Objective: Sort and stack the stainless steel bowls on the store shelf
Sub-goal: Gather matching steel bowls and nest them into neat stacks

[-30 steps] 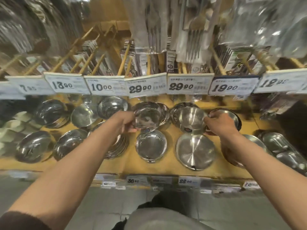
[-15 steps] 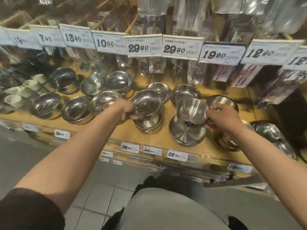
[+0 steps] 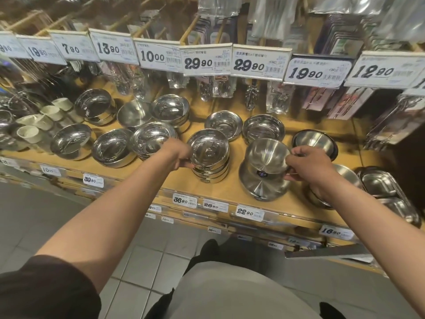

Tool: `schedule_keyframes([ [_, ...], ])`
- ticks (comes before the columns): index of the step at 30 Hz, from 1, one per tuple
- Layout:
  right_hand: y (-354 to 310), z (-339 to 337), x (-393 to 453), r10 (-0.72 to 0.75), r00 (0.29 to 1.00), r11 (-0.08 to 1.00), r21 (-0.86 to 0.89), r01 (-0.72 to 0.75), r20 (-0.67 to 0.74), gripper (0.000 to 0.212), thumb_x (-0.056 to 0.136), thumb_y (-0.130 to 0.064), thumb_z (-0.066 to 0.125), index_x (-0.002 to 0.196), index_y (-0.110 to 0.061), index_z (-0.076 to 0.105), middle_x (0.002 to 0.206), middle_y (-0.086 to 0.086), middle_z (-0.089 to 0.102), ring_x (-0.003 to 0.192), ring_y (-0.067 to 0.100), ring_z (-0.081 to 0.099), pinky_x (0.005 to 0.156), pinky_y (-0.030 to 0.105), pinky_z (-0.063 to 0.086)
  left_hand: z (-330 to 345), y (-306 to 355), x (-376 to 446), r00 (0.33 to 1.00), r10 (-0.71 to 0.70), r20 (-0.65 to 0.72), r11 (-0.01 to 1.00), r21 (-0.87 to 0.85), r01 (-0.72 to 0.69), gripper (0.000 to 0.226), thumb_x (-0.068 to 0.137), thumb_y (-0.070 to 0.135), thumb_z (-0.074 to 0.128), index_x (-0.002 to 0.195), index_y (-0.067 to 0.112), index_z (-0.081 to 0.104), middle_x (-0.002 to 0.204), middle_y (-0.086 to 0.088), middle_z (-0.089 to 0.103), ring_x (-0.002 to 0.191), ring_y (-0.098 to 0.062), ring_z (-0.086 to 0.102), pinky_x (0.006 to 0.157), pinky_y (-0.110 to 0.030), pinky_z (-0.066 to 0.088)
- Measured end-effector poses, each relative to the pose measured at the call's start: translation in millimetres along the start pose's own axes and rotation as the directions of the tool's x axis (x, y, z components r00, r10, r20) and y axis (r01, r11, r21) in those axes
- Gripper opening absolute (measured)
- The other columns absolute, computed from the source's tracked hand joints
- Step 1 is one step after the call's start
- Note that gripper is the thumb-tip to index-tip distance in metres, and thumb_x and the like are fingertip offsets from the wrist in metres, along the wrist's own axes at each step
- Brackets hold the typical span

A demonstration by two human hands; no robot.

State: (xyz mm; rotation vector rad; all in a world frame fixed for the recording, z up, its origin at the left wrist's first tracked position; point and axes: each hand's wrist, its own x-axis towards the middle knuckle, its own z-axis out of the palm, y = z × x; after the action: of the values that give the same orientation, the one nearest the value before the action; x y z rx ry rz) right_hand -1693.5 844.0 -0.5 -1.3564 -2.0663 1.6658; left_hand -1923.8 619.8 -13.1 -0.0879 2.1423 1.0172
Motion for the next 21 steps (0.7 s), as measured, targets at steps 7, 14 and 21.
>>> schedule_keyframes([
  [7, 2.8, 2.3, 1.4, 0.026, 1.0, 0.999, 0.022, -0.025, -0.015, 0.007, 0.09, -0.009, 0.068, 0.091, -0.015, 0.064, 0.097, 0.013, 0.061, 0.071, 0.02, 0.065, 0.069, 0.037, 0.062, 2.0, -4.6, -0.3, 0.999, 0.04, -0.035, 0.999, -0.002, -0.04, 0.02, 0.09, -0.011, 0.061, 0.11, -0.014, 0.059, 0.095, -0.026, 0.07, 0.058, -0.025, 0.073, 0.046, -0.03, 0.06],
  [14, 2.9, 4.9, -0.7, 0.036, 0.999, 0.999, 0.012, -0.036, -0.004, 0.011, 0.09, -0.009, 0.067, 0.101, -0.011, 0.064, 0.093, 0.012, 0.064, 0.065, 0.018, 0.068, 0.058, 0.03, 0.061, 2.1, -7.5, -0.7, 0.998, 0.06, -0.031, 0.998, -0.02, -0.06, 0.017, 0.089, -0.012, 0.062, 0.106, -0.01, 0.062, 0.1, -0.024, 0.07, 0.067, -0.027, 0.073, 0.048, -0.03, 0.061],
  [21, 0.1, 5.2, -6.1, 0.038, 0.999, 0.999, 0.033, -0.038, -0.008, 0.008, 0.09, -0.006, 0.065, 0.096, -0.012, 0.064, 0.085, 0.012, 0.067, 0.06, 0.019, 0.069, 0.061, 0.033, 0.061, 1.4, -7.6, 0.0, 0.997, 0.068, -0.044, 0.997, -0.032, -0.069, 0.009, 0.088, -0.014, 0.062, 0.086, -0.005, 0.06, 0.092, -0.025, 0.071, 0.069, -0.03, 0.074, 0.055, -0.037, 0.062],
])
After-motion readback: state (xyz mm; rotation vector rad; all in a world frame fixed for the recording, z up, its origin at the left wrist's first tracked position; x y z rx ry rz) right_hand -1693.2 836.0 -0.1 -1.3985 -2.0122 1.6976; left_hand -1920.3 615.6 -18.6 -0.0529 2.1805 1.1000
